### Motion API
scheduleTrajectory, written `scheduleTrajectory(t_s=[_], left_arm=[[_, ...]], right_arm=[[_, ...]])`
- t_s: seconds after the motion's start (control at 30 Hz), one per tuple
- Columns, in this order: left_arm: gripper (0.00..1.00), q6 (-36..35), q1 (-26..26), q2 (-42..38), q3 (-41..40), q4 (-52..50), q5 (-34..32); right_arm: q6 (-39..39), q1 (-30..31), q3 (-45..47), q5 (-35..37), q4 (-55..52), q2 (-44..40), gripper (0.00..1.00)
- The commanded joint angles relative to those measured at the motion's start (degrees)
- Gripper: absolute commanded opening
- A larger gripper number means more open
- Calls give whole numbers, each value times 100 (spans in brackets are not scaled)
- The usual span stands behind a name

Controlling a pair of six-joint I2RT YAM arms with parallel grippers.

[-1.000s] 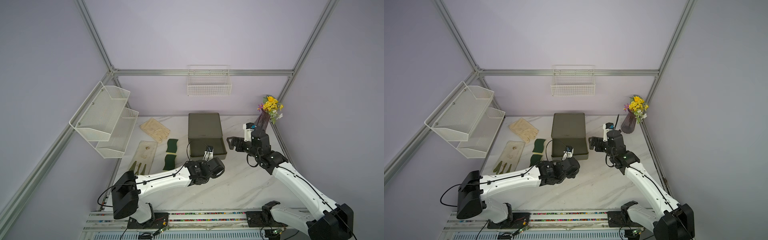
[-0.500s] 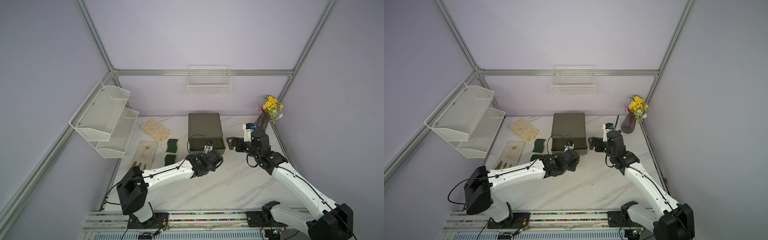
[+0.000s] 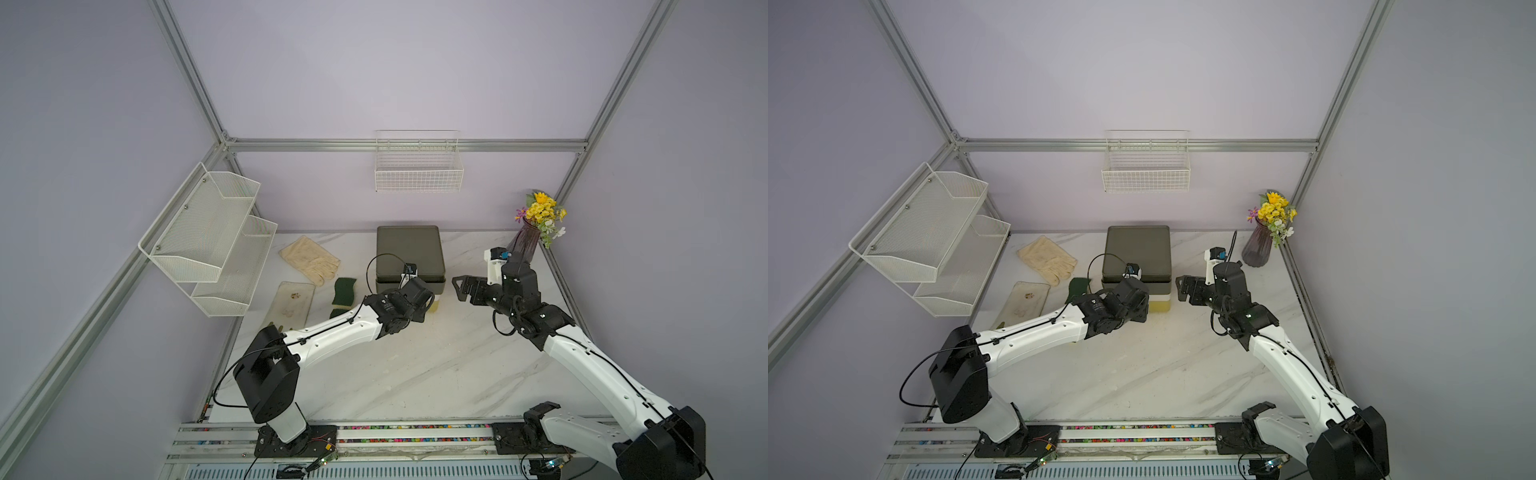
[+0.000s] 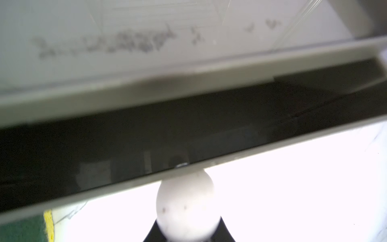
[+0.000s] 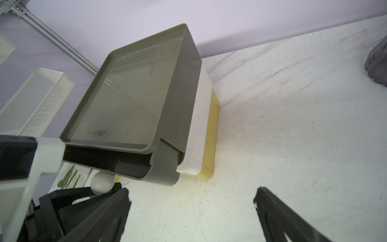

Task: Take the sponge out of the drawer
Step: Close the drawer in the storage box.

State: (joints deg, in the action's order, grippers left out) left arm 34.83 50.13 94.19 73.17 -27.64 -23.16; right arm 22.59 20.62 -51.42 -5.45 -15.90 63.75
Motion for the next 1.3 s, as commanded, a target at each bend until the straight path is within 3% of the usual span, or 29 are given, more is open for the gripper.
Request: scheduleTrajectory(t_s=[0.0,0.4,0.6,0.8,1.07,1.27], left_arm=[[23,-237,-169,2,239,289,115],[34,-284,-447,182,433,310,453],[56,-222,-487,159,423,269,643],[65,-114,-469,-300,52,215,980],[65,158,-2,-928,-843,842,152],[65,9,199,-603,-966,1212,-289]], right_arm=[[-70,-10,88,-52,163,-12,97],[-97,-11,140,-136,180,15,98],[-107,-6,148,-184,164,-2,97],[-145,-7,141,-246,171,10,97],[-158,-13,180,-288,269,7,97],[-189,-7,233,-321,298,-17,97]])
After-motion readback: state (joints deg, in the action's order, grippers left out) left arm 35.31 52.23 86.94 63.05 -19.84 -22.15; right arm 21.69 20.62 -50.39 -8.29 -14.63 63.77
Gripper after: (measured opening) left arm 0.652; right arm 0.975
